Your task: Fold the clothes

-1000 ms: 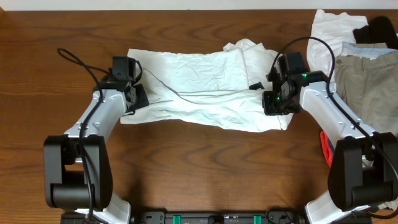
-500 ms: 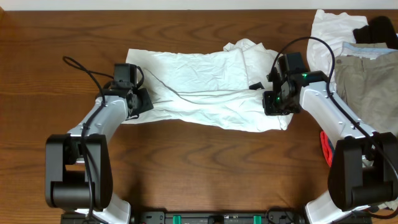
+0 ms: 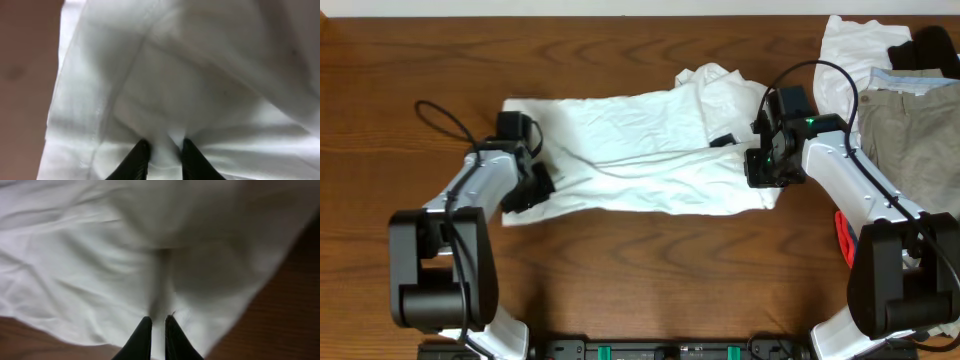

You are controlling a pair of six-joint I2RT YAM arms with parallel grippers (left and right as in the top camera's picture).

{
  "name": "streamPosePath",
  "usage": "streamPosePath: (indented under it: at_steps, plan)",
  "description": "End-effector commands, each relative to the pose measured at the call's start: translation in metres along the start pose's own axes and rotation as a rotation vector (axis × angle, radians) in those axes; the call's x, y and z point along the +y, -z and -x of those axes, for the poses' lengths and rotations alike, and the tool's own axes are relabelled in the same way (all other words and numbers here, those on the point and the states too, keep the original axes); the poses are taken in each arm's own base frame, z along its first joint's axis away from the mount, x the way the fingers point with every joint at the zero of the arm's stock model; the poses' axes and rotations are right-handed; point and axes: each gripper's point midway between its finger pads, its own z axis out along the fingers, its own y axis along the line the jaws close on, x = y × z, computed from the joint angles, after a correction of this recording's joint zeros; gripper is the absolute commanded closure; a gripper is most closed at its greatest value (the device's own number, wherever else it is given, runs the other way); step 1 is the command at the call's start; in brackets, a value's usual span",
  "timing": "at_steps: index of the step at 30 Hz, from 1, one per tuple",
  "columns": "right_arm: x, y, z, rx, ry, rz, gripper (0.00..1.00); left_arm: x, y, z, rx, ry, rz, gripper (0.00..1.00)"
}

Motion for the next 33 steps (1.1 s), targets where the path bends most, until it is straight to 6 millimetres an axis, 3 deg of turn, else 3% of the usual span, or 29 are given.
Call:
streamPosePath:
  at_steps: [1,6,11,17,23,27,33]
  plan:
    - [-0.003,0.0,0.001,-0.008,0.0,-0.017,0.89,0.05,-0.023,-0.039,0.161,0.068,0.164,0.77]
    - [-0.002,0.0,0.004,-0.021,0.001,-0.015,0.88,0.066,-0.018,-0.053,0.235,0.097,0.193,0.77]
    - [-0.001,0.001,0.016,-0.069,0.004,-0.009,0.86,0.087,-0.015,-0.05,0.207,0.14,0.297,0.78]
    - [-0.002,0.008,0.061,-0.251,-0.066,0.015,0.83,0.089,-0.016,-0.045,0.191,0.16,0.294,0.78]
    - [0.021,0.019,0.106,-0.423,-0.05,0.165,0.84,0.088,-0.016,-0.046,0.193,0.161,0.288,0.78]
    - [0.04,0.008,0.118,-0.445,-0.014,0.279,0.85,0.088,-0.016,-0.045,0.191,0.161,0.287,0.78]
    - [0.053,-0.032,0.118,-0.389,-0.01,0.37,0.86,0.087,-0.017,-0.044,0.187,0.159,0.285,0.78]
